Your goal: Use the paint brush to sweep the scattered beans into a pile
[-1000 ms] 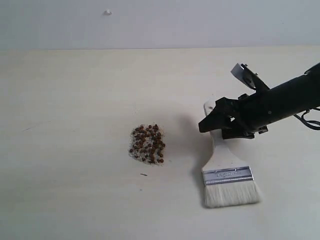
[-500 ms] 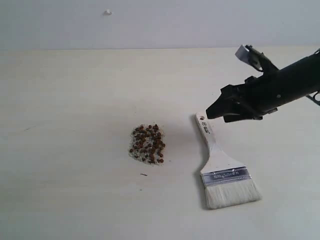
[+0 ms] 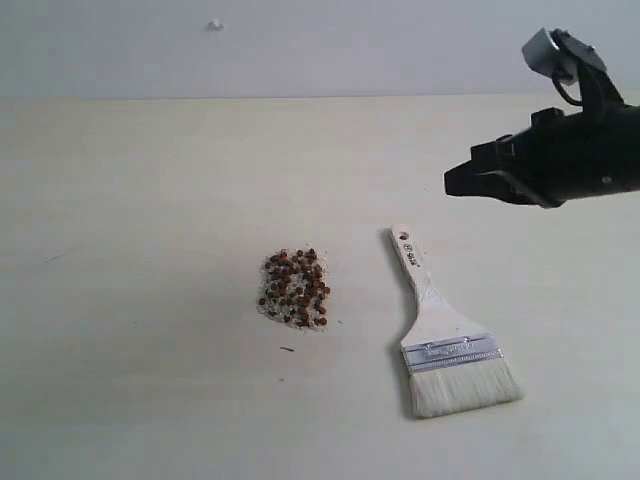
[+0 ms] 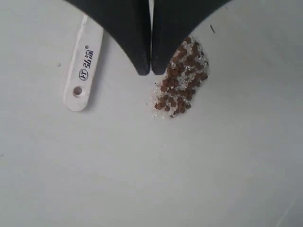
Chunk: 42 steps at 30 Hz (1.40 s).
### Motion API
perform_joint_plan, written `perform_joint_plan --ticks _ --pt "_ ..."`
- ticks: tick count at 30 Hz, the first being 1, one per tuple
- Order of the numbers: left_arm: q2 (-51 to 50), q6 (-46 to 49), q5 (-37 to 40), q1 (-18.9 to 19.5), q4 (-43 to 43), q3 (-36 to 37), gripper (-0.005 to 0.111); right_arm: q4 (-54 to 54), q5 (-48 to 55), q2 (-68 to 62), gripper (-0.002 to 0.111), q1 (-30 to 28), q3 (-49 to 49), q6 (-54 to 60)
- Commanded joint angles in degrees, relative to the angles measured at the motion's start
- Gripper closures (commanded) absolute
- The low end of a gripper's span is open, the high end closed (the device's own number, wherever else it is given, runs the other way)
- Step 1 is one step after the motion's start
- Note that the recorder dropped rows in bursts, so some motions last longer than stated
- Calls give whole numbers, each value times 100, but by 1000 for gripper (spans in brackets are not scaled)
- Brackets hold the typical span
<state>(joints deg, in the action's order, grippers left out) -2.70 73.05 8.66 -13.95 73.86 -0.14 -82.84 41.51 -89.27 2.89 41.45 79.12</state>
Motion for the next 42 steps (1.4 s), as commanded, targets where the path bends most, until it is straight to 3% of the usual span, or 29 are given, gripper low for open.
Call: perform_joint_plan --ticks 1,10,33,38,42 --pt "29 -20 8 -5 26 14 107 -1710 -110 656 108 -30 -1224 2023" --pt "29 -20 8 -5 26 14 107 -1710 -117 1253 108 -30 -2398 2360" --pt "29 -20 8 -5 26 14 107 -1710 -177 1240 108 -30 -2385 2435" --pt "29 -20 8 -5 26 14 107 -1710 -1211 1743 108 -30 -2385 2542" --pt "29 -20 8 -5 26 14 107 -1710 -2045 2932 108 -30 -2385 2402"
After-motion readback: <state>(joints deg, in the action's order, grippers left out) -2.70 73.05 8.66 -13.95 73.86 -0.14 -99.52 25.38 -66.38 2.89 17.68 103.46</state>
